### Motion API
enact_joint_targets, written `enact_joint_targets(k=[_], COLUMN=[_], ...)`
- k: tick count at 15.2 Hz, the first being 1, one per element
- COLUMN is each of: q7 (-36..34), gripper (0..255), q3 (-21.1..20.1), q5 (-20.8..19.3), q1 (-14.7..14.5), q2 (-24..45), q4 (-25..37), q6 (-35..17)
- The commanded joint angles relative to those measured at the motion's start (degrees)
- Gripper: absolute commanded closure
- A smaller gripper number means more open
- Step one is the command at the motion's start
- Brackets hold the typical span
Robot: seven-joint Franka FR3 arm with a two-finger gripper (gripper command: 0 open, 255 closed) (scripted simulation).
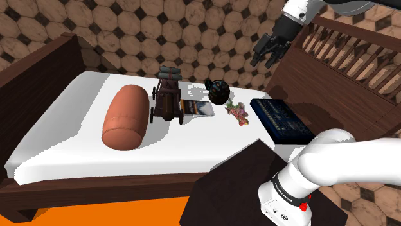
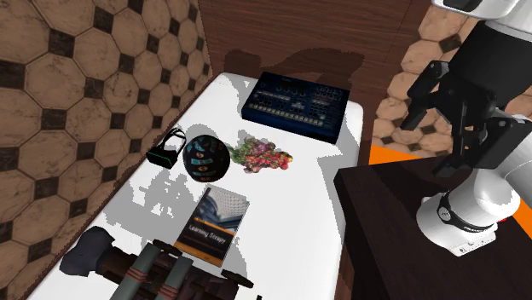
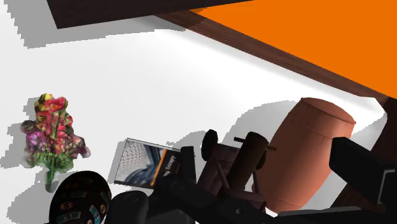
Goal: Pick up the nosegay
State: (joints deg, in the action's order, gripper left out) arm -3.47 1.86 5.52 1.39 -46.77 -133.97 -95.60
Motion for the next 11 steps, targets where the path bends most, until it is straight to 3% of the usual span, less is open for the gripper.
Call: enact_joint_targets(k=[1, 11], q7=[0.0, 10.3], gripper=[0, 0], q3=[0.0, 8.9], q5=[0.0, -3.8], q1=[0.0, 2.4], q2=[0.0, 11.3], q4=[0.0, -3.7], q6=[0.0, -12.4])
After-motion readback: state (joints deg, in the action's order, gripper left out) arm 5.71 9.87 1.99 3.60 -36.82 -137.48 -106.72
